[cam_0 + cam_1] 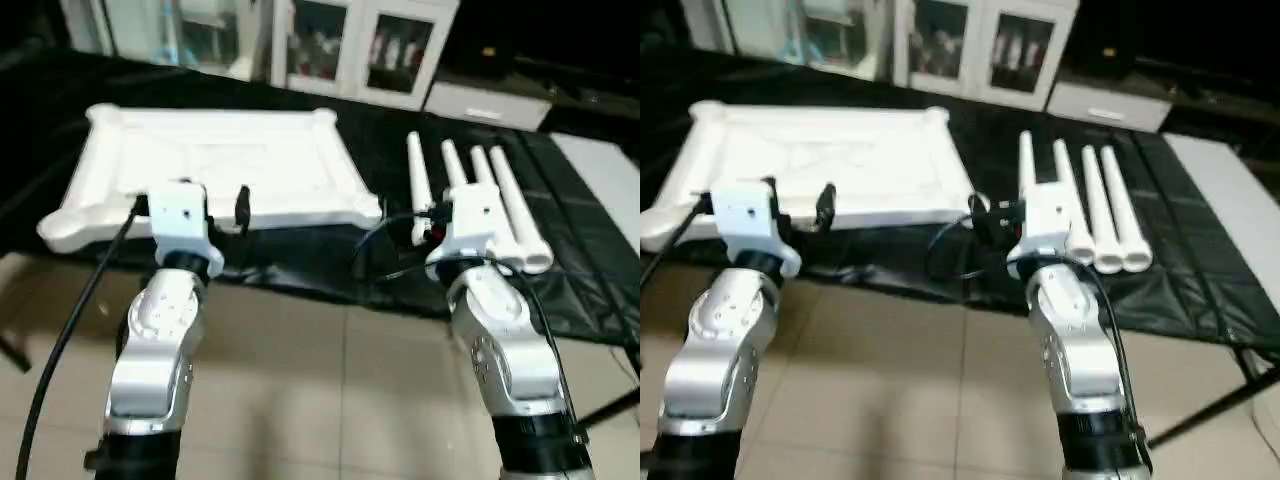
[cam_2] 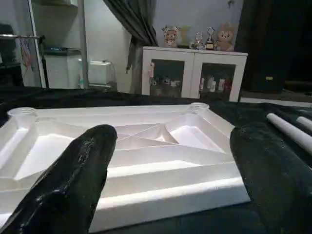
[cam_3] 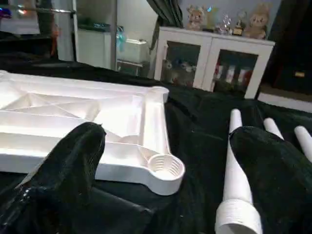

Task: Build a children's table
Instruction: Move to table

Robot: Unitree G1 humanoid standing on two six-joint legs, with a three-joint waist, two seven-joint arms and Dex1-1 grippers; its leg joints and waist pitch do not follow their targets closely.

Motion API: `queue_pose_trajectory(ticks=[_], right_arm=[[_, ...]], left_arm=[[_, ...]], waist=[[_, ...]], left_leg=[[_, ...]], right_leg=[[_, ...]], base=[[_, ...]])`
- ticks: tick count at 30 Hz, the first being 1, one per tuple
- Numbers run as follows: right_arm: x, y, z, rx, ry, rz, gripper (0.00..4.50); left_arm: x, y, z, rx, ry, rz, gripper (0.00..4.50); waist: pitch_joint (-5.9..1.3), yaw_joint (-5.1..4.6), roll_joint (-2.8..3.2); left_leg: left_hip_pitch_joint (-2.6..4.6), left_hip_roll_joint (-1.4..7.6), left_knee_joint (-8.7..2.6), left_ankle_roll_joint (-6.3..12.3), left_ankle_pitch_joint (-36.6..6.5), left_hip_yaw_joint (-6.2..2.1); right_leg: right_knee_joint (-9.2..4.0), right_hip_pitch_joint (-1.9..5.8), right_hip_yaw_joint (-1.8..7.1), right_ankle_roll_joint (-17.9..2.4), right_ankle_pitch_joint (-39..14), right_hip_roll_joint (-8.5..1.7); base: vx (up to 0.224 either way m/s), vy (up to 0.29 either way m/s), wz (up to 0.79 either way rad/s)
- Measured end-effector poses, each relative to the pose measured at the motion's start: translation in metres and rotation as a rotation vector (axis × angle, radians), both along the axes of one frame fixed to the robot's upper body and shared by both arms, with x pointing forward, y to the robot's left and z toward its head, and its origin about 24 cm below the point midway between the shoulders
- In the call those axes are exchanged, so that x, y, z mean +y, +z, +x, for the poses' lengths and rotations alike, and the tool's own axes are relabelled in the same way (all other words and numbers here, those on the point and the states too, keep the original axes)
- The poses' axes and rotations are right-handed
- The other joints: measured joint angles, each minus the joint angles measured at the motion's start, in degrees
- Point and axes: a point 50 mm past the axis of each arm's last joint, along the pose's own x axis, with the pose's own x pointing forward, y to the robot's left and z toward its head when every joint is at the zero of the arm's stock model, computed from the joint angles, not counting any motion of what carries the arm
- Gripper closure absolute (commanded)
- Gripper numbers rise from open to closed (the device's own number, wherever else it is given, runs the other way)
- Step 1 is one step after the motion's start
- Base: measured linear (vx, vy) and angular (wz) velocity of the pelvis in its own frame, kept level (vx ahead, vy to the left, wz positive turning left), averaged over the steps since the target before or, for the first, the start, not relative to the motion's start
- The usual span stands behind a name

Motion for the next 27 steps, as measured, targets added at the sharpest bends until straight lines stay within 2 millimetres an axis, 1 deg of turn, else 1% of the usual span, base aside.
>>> queue_pose_trajectory(ticks=[2, 4, 5, 6, 7, 8, 9, 10, 11, 12, 13, 14, 15, 16, 17, 18, 19, 20, 21, 22, 23, 24, 25, 26, 27], right_arm=[[0.000, -0.001, 0.000, 0.005, 0.001, -0.001, 0.00], [-0.002, -0.004, 0.002, 0.016, -0.018, -0.018, 0.00], [-0.004, -0.005, 0.004, 0.021, -0.048, -0.034, 0.00], [-0.005, -0.005, 0.004, 0.021, -0.065, -0.037, 0.00], [-0.006, -0.004, 0.005, 0.020, -0.071, -0.039, 0.00], [-0.002, -0.002, 0.007, 0.014, -0.061, -0.041, 0.00], [0.005, 0.002, 0.009, 0.001, -0.043, -0.035, 0.00], [0.007, 0.003, 0.009, -0.004, -0.039, -0.035, 0.00], [0.004, 0.002, 0.008, 0.001, -0.043, -0.038, 0.00], [0.002, 0.001, 0.008, 0.003, -0.047, -0.040, 0.00], [-0.007, -0.004, 0.007, 0.022, -0.064, -0.047, 0.00], [-0.017, -0.012, 0.006, 0.071, -0.090, -0.048, 0.00], [-0.021, -0.014, 0.006, 0.088, -0.103, -0.045, 0.00], [-0.020, -0.014, 0.006, 0.091, -0.102, -0.041, 0.00], [-0.018, -0.013, 0.007, 0.088, -0.095, -0.030, 0.00], [-0.016, -0.011, 0.007, 0.083, -0.091, -0.027, 0.00], [-0.015, -0.008, 0.008, 0.078, -0.086, -0.024, 0.00], [-0.012, -0.009, 0.008, 0.083, -0.082, -0.017, 0.00], [-0.001, -0.012, 0.007, 0.104, -0.046, -0.003, 0.00], [0.006, -0.013, 0.007, 0.111, -0.019, -0.001, 0.00], [0.008, -0.013, 0.007, 0.121, -0.008, -0.008, 0.00], [0.007, -0.014, 0.007, 0.127, -0.008, -0.011, 0.00], [0.006, -0.014, 0.007, 0.131, -0.010, -0.014, 0.00], [0.005, -0.015, 0.007, 0.137, -0.010, -0.016, 0.00], [0.004, -0.015, 0.007, 0.138, -0.012, -0.019, 0.00]], left_arm=[[0.000, 0.000, 0.000, 0.000, 0.004, -0.001, 0.23], [0.001, 0.000, 0.000, 0.002, 0.011, -0.001, 0.23], [0.001, 0.000, 0.000, 0.002, 0.011, -0.001, 0.23], [0.001, 0.000, 0.000, 0.002, 0.011, -0.001, 0.23], [0.001, 0.000, 0.000, 0.003, 0.012, 0.001, 0.23], [0.005, -0.001, -0.001, 0.005, 0.027, 0.002, 0.23], [0.012, -0.002, -0.001, 0.011, 0.051, 0.013, 0.23], [0.015, -0.001, -0.001, 0.012, 0.065, 0.017, 0.23], [0.014, 0.000, -0.001, 0.008, 0.063, 0.015, 0.23], [0.011, 0.001, 0.000, 0.004, 0.055, 0.012, 0.23], [0.005, -0.001, 0.001, 0.013, 0.036, 0.000, 0.23], [-0.008, -0.003, 0.000, 0.024, -0.012, -0.009, 0.23], [-0.010, -0.003, 0.000, 0.025, -0.023, -0.004, 0.23], [-0.009, -0.003, 0.001, 0.022, -0.021, 0.002, 0.23], [-0.006, -0.001, 0.001, 0.017, -0.013, 0.009, 0.23], [-0.004, 0.000, 0.000, 0.013, -0.007, 0.010, 0.23], [-0.003, 0.001, 0.000, 0.006, -0.004, 0.011, 0.23], [-0.002, 0.002, 0.000, 0.004, -0.002, 0.016, 0.23], [0.004, 0.000, -0.002, 0.010, 0.016, 0.024, 0.23], [0.010, 0.000, -0.002, 0.015, 0.042, 0.030, 0.23], [0.013, -0.001, -0.002, 0.023, 0.050, 0.031, 0.23], [0.013, -0.002, -0.002, 0.025, 0.050, 0.033, 0.23], [0.013, -0.001, -0.002, 0.024, 0.049, 0.033, 0.23], [0.013, -0.001, -0.002, 0.023, 0.049, 0.034, 0.23], [0.012, -0.001, -0.002, 0.022, 0.045, 0.034, 0.23]], waist=[[-0.05, 0.06, -0.06], [-0.12, 0.25, -0.09], [-0.25, 0.39, -0.16], [-0.34, 0.45, -0.25], [-0.46, 0.33, -0.38], [-0.77, -0.25, -0.90], [-0.91, -0.79, -1.10], [-1.12, -1.43, -1.41], [-1.74, -2.45, -2.48], [-1.99, -3.02, -3.92], [-1.84, -3.34, -4.07], [-1.61, -2.54, -3.71], [-1.45, -2.42, -3.38], [-1.41, -1.90, -3.09], [-1.29, -1.25, -2.07], [-1.15, -0.75, -0.67], [-1.10, -0.56, 1.15], [-0.76, -0.42, 2.44], [-0.63, -0.74, 2.04], [-0.72, -1.06, 1.51], [-0.81, -0.15, 1.23], [-0.80, 0.14, 1.09], [-0.85, 0.20, 0.65], [-0.87, -0.01, -0.03], [-0.79, -0.50, -0.75]], left_leg=[[-0.07, -0.04, -0.06, 0.11, -0.47, 0.08], [-0.22, -0.18, -0.09, 0.39, -1.16, 0.12], [-0.21, -0.31, -0.01, 0.59, -1.66, -0.03], [-0.01, -0.47, 0.06, 0.68, -2.04, -0.31], [0.10, -0.71, 0.12, 0.69, -2.41, -0.72], [0.66, -1.31, 0.03, 0.55, -3.12, -1.69], [1.00, -1.93, 0.23, 0.66, -3.85, -3.22], [1.69, -2.42, 0.34, 0.71, -4.65, -4.37], [2.39, -3.49, 0.50, 1.06, -5.69, -4.73], [2.74, -4.86, 1.42, 0.92, -6.79, -3.98], [3.02, -4.75, 3.89, 2.97, -8.02, -3.93], [1.89, -5.03, 8.98, 5.73, -8.48, -4.18], [-0.28, -5.56, 12.82, 5.25, -8.22, -4.80], [-2.28, -6.07, 14.24, 4.29, -7.70, -4.91], [-4.84, -5.51, 13.21, 2.09, -6.39, -5.28], [-6.23, -4.13, 9.89, 1.00, -5.28, -5.36], [-6.66, -2.16, 4.88, 1.03, -3.89, -5.46], [-6.52, -0.55, 4.61, 1.62, 1.84, -5.45], [-6.10, -1.26, 5.17, 2.21, 0.29, -5.60], [-5.88, -1.63, 5.17, 2.36, -0.25, -5.48], [-4.83, -1.49, 5.01, 2.24, -1.16, -4.42], [-3.88, -1.49, 4.76, 2.41, -1.71, -3.26], [-2.84, -1.65, 4.44, 2.28, -2.24, -2.08], [-1.38, -1.99, 3.92, 2.38, -3.03, -0.76], [-0.40, -2.70, 3.48, 2.24, -3.47, -0.27]], right_leg=[[-0.07, 0.07, 0.03, -0.31, -0.39, 0.01], [-0.12, 0.32, 0.17, -0.14, -1.23, 0.04], [-0.15, 0.57, 0.28, 0.05, -1.81, 0.08], [-0.09, 0.72, 0.38, 0.32, -2.16, 0.12], [0.42, 0.70, 0.55, 0.43, -2.59, 0.13], [3.71, -1.41, 0.35, 0.84, -3.30, -0.25], [8.28, -4.12, 0.12, 1.64, -3.43, -1.04], [10.35, -6.57, 0.34, 2.13, -3.48, -1.17], [8.20, -9.27, 0.75, 1.73, -2.67, -2.12], [5.55, -9.23, 2.13, 0.78, 0.92, -3.05], [7.02, -8.28, 3.49, 0.58, -0.49, -2.56], [6.34, -6.32, 4.83, 0.36, -1.21, -1.64], [5.13, -4.80, 4.76, 0.21, -1.28, -1.49], [4.10, -3.50, 4.66, 0.08, -1.29, -1.35], [2.84, -1.69, 3.82, -0.29, -1.46, -0.83], [2.09, -0.33, 2.50, -0.45, -1.81, -0.22], [1.73, 0.90, 0.77, -0.26, -2.35, 0.70], [1.72, 2.26, -0.51, 0.43, -3.10, 1.32], [5.48, 1.18, -1.19, -2.09, -5.00, 0.77], [8.79, -0.51, -0.98, -2.64, -5.59, 0.75], [11.04, -2.85, -1.17, -1.63, -5.47, 1.03], [11.22, -4.29, -1.49, -1.15, -5.16, 1.01], [10.98, -5.72, -1.62, -0.63, -4.67, 0.86], [9.77, -7.08, -1.80, -0.68, -3.80, 0.74], [7.69, -7.21, -1.84, -1.24, -2.57, 0.39]], base=[[0.147, 0.004, 0.00], [0.144, 0.008, 0.02], [0.165, 0.014, 0.09], [0.165, 0.014, 0.09], [0.231, -0.004, 0.19], [0.205, -0.050, -0.06], [0.205, -0.050, -0.06], [0.057, -0.079, -0.35], [-0.083, -0.052, -0.20], [-0.083, -0.052, -0.20], [0.000, 0.000, 0.00], [0.206, 0.010, 0.11], [0.206, 0.010, 0.11], [0.192, 0.025, -0.14], [0.178, 0.036, -0.07], [0.178, 0.036, -0.07], [0.208, 0.089, 0.06], [0.249, 0.148, 0.05], [0.249, 0.148, 0.05], [0.234, 0.115, 0.05], [0.189, 0.084, -0.17], [0.189, 0.084, -0.17], [0.174, 0.072, -0.41], [0.179, 0.020, -0.34], [0.179, 0.020, -0.34]])
